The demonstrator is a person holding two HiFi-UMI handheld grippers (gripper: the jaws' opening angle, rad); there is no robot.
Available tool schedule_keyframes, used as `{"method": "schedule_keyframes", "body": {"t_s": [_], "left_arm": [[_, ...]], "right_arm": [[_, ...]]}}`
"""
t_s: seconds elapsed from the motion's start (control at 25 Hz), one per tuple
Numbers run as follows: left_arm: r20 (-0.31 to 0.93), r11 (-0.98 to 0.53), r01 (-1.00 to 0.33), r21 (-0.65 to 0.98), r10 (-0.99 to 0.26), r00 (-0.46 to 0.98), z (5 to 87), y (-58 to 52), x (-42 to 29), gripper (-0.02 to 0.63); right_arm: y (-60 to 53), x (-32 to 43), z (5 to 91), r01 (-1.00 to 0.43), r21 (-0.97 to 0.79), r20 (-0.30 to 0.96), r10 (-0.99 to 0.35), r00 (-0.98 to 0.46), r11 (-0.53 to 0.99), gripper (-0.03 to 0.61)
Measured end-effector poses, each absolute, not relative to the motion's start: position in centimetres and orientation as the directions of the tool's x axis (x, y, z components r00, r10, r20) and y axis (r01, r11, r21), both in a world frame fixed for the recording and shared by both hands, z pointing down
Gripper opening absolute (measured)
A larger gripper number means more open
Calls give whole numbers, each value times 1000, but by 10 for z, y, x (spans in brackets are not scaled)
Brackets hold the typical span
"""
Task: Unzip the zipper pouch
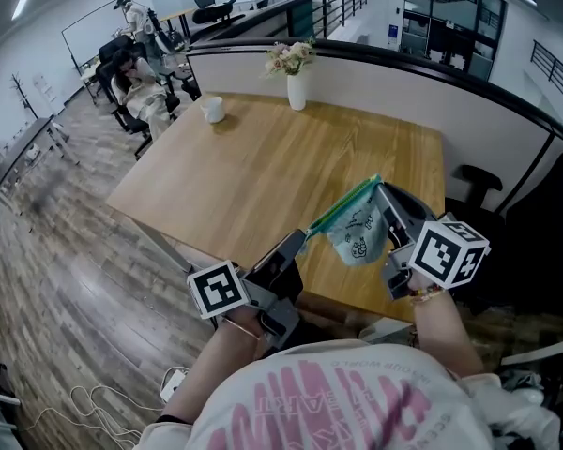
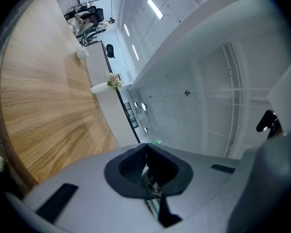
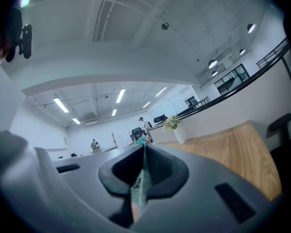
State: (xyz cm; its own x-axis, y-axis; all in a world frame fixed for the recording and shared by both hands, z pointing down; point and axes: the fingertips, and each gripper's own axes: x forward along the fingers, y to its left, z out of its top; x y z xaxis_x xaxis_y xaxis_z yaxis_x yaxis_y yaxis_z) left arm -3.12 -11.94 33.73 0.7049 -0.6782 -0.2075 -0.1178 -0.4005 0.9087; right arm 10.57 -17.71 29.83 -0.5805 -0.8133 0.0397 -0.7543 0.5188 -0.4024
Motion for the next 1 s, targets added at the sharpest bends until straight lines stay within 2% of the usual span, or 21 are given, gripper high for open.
{"method": "schedule_keyframes", "body": {"t_s": [0.32, 0.56, 1.0], "left_arm": [[-179, -361, -124, 925, -698, 693, 354, -98, -43, -2], [-113, -320, -171, 932, -706, 700, 374, -101, -55, 0], [-86, -287, -158, 945, -683, 725, 392, -175, -98, 6]], "right_arm": [[-160, 97, 316, -749, -422, 81, -802, -592, 510, 11], [-172, 95, 327, -759, -440, 103, -812, -574, 480, 9], [-234, 59, 339, -797, -427, 141, -839, -526, 428, 9]]}}
